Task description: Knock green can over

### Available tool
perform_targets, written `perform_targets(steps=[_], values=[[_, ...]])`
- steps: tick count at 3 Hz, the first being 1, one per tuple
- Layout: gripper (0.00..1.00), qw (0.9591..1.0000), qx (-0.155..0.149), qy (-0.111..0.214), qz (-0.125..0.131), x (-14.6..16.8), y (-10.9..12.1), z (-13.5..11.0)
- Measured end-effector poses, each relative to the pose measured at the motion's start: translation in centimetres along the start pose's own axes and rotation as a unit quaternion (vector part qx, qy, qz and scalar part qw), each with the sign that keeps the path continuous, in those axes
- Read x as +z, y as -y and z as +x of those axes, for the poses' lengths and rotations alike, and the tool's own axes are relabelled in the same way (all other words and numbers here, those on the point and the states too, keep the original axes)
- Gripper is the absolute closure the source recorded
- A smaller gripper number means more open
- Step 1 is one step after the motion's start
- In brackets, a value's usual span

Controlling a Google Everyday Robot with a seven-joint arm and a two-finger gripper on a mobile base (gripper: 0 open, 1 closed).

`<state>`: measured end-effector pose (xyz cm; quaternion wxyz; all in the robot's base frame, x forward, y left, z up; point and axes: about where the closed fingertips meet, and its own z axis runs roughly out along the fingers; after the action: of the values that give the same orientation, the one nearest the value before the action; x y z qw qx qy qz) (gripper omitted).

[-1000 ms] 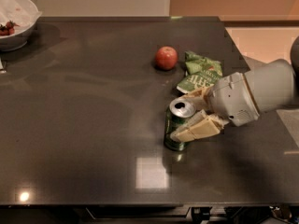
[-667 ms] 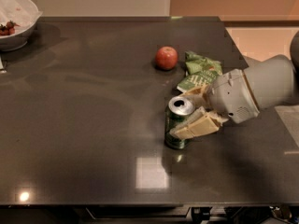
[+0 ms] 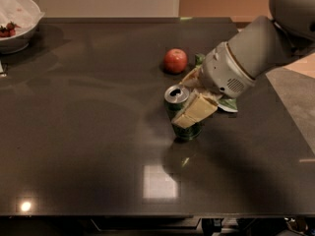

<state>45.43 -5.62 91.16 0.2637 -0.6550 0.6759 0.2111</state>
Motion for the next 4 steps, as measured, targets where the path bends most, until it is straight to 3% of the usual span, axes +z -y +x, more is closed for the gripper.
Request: perform_targets(steps=[1,2,4], values=[[1.00,0.9960,-0.016,-0.087,-0.014,0.9,1.5,-0.8],[1.00,0.9865,-0.038,-0.157,-0.026,1.8,2.3,-1.0],[0.59,0.9621,-0.088,-0.257,-0.023,3.5,2.4,-1.0]])
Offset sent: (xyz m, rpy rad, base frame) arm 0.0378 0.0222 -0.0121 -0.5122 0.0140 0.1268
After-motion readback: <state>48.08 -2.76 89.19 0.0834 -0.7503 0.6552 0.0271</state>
